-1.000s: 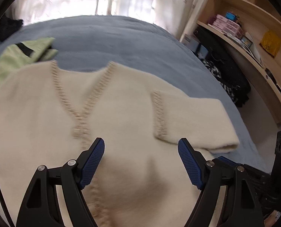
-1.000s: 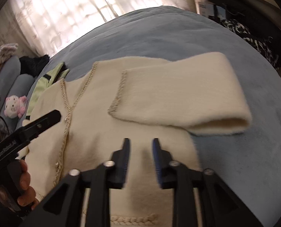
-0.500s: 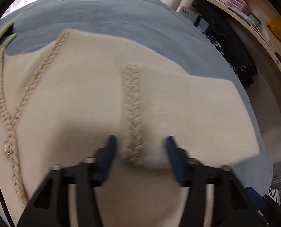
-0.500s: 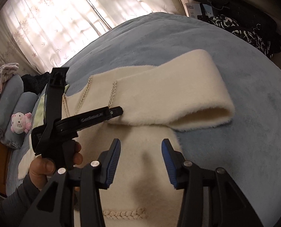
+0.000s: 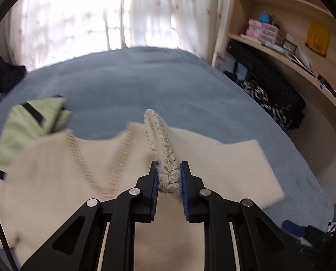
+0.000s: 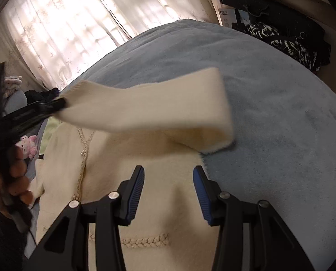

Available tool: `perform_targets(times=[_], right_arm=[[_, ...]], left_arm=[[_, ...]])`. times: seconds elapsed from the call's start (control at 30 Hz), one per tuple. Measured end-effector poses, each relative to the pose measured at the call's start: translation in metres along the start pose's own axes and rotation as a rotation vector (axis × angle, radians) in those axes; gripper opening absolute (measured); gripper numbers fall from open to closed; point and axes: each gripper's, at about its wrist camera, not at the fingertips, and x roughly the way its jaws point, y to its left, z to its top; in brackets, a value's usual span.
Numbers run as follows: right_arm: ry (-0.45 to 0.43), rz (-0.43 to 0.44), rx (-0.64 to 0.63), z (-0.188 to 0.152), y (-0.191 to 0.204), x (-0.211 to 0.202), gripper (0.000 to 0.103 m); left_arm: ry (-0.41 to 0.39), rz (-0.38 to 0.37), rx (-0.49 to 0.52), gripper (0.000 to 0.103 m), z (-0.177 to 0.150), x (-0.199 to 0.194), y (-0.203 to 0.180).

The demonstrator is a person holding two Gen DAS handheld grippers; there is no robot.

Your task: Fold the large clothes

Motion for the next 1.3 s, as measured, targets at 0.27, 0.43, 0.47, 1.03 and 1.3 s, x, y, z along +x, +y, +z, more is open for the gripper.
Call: perform_targets(times=[0.27, 0.43, 0.47, 1.03, 1.3], right_arm=[[0.071, -0.033, -0.042, -0.003, 0.014, 0.02, 0.045], [0.119, -0.055, -0.033, -0.003, 0.015, 0.034, 0.059], [0.12, -0.057, -0.035, 0.001, 0.015, 0.035, 0.062], [0.165, -0.063, -0.022, 0.119, -0.002, 0.14, 0.065], [0.228, -0.016, 0.003, 0.123, -0.017, 0.178, 0.024]], left_arm=[[0.145, 0.14, -0.094, 0.017, -0.074, -0.017, 0.126], [0.273, 0.121, -0.198, 0.028, -0.129, 0.013, 0.168], [0.26, 0.108, -0.224, 0.035, -0.128, 0.013, 0.17], [0.329, 0.095, -0.216, 0.055, -0.092, 0.083, 0.18], [0.271, 0.119, -0.183, 0.014, -0.065, 0.084, 0.172]])
